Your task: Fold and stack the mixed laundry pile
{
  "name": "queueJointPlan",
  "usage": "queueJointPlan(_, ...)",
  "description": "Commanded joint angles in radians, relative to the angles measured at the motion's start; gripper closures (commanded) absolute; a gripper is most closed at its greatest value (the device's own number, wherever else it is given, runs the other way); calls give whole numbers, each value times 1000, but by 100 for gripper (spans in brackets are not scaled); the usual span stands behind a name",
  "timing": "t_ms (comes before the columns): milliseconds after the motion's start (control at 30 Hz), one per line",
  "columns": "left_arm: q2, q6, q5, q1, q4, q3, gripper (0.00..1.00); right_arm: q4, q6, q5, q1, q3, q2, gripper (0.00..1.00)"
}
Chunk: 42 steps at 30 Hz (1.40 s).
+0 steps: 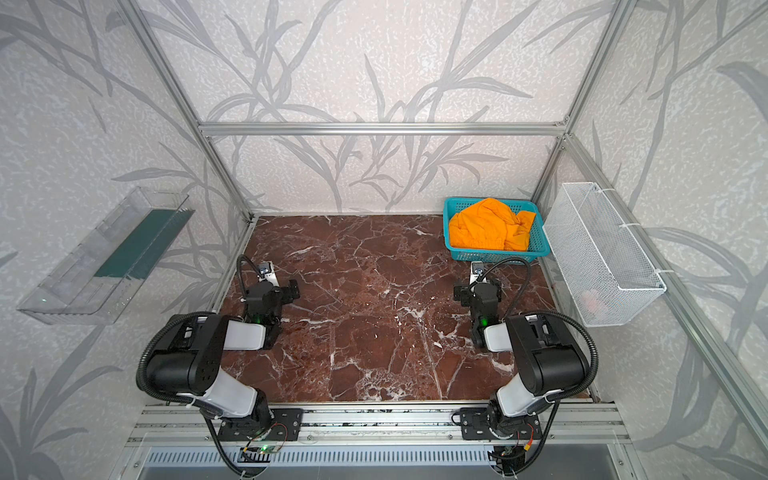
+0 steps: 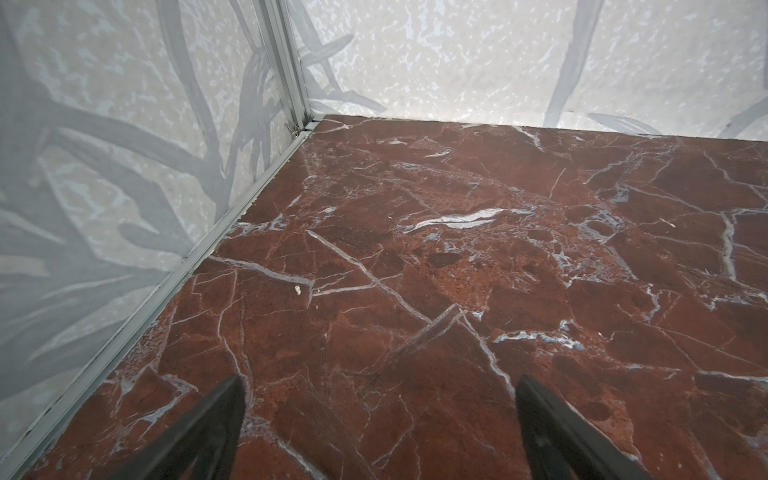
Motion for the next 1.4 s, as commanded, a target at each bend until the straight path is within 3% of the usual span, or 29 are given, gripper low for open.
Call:
queueJointPlan(0, -3, -5, -14, 2, 21, 7, 1, 32, 6, 0, -4, 8, 7, 1)
queueJointPlan(433, -40, -12, -40, -1, -2, 6, 1, 23, -5, 6, 5, 3, -23, 1)
queueJointPlan(633, -342, -36, -148, -46, -398, 108, 1, -386, -24, 63, 42, 121, -302, 0)
queueJointPlan(767, -446, -104, -162, -131, -649, 262, 1, -726, -18, 53, 41, 336, -381, 4)
queueJointPlan(867, -433, -83, -177, -217, -796, 406, 1, -885, -36, 55, 39, 511, -338, 7)
queueJointPlan(1067, -390, -113, -46, -302, -1080, 662, 1, -1150, -34, -21, -41, 874, -124, 16)
queueJointPlan(1200, -383, -135, 30, -319, -1213, 744, 1, -1303, -12, -62, -97, 1110, 73, 23)
queueJointPlan(1267, -385, -134, 48, -322, -1251, 761, 1, -1309, -12, -63, -103, 1118, 73, 23)
queueJointPlan(1300, -389, -132, 61, -322, -1262, 764, 1, -1384, 18, -57, -118, 1243, 212, 25)
queueJointPlan(1367, -393, -132, 87, -323, -1276, 768, 1, -1408, 49, -40, -127, 1305, 307, 28)
